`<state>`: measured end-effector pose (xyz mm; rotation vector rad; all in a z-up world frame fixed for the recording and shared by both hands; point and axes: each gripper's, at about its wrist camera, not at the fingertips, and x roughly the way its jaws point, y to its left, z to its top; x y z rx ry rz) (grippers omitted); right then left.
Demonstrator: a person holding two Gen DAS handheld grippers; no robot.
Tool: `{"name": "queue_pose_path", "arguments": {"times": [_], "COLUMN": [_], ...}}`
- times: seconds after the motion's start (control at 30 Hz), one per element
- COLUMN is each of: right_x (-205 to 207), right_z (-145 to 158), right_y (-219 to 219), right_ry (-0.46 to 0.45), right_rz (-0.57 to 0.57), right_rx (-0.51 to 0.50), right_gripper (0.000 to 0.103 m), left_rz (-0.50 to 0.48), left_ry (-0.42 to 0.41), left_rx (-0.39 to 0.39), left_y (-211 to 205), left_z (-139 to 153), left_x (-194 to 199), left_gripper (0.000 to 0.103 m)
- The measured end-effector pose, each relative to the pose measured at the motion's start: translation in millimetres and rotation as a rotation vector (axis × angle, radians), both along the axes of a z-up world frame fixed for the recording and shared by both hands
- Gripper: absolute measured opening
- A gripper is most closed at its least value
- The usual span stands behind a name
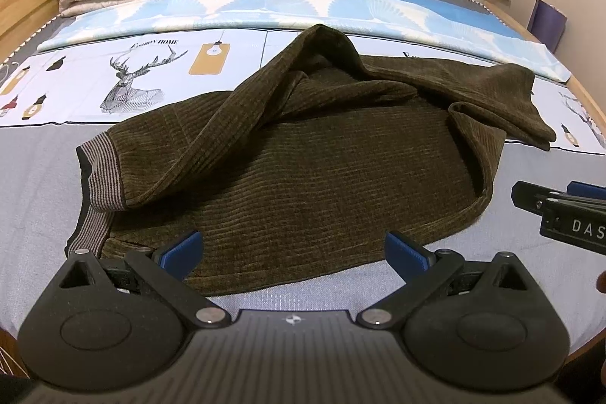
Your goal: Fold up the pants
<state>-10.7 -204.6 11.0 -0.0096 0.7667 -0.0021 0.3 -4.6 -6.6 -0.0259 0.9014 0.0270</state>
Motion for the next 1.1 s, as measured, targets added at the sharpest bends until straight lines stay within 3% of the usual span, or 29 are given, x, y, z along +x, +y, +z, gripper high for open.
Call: {"name": "queue_pose_path", "arguments": {"times": [0.23, 0.43, 1.1], "right_x": [-1.5, -1.1, -0.4], "right_z": [1.0, 0.7, 0.6], "right_y": [-0.1, 3.1, 4.7], "right_ry": [-0.03, -0.048, -0.045], "right_rz": [-0.007, -0.004, -0.002], "right_rx": [-0.031, -0.04, -0.031], "right_gripper": [0.082, 0.079, 0.078], "left_rz": [-0.004, -0.011, -0.012], "left_ry": [0.04, 0.008, 0.002], "left_rx": [0.036, -0.005, 0.006], "left_y": [-0.5, 0.5, 1.3], "left_z": [-0.6, -0.6, 0.2], "left_x": [1.4, 1.2, 1.8], "left_gripper": [0.102, 0.102, 0.102]}}
